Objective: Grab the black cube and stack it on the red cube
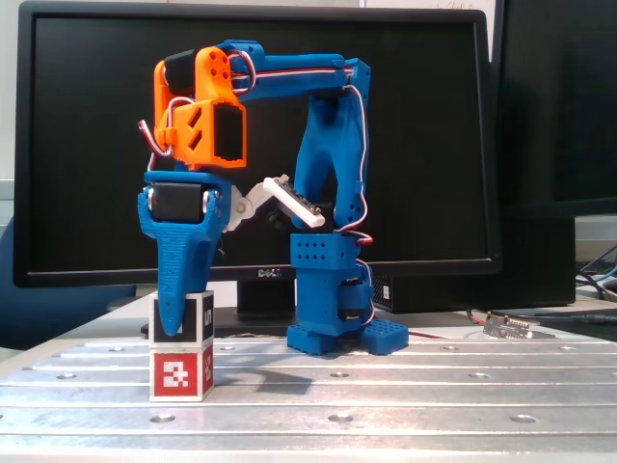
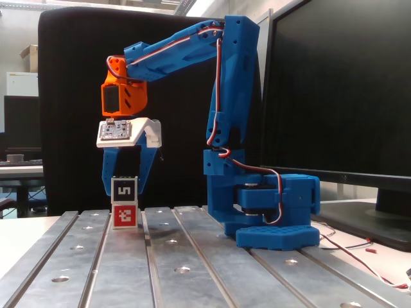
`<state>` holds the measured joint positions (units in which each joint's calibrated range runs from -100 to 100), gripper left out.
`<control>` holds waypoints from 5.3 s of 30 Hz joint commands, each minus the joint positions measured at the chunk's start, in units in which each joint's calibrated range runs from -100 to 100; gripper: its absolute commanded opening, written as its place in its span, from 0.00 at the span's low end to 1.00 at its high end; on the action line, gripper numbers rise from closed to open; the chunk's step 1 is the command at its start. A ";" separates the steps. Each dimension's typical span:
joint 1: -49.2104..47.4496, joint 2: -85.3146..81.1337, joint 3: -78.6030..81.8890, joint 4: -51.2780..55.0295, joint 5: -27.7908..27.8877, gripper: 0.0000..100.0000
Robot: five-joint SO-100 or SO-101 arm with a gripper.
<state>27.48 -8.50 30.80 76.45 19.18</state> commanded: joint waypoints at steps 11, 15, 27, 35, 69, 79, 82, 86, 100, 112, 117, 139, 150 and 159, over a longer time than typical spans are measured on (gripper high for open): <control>0.02 -1.86 -0.36 0.12 0.07 0.19; 0.17 -1.86 -0.27 0.21 0.07 0.23; 0.24 -1.86 -0.81 0.72 0.07 0.34; 0.09 -1.94 -4.43 5.85 0.07 0.37; -13.49 -1.86 -27.04 23.12 -3.24 0.01; -31.73 -1.11 -28.67 18.85 -16.97 0.01; -34.90 -1.78 -23.33 15.08 -20.81 0.01; -37.12 -3.03 -17.27 11.07 -22.60 0.01; -36.82 -24.75 13.84 -2.70 -22.71 0.01; -32.46 -44.97 30.94 -7.06 -22.34 0.01; -32.10 -50.48 38.09 -11.59 -22.60 0.01; -32.02 -82.23 62.69 -14.84 -22.55 0.01; -32.02 -91.25 64.68 -10.31 -22.23 0.01; -32.02 -91.17 64.68 -10.40 -22.23 0.01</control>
<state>-4.81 -99.49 95.74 66.05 -3.23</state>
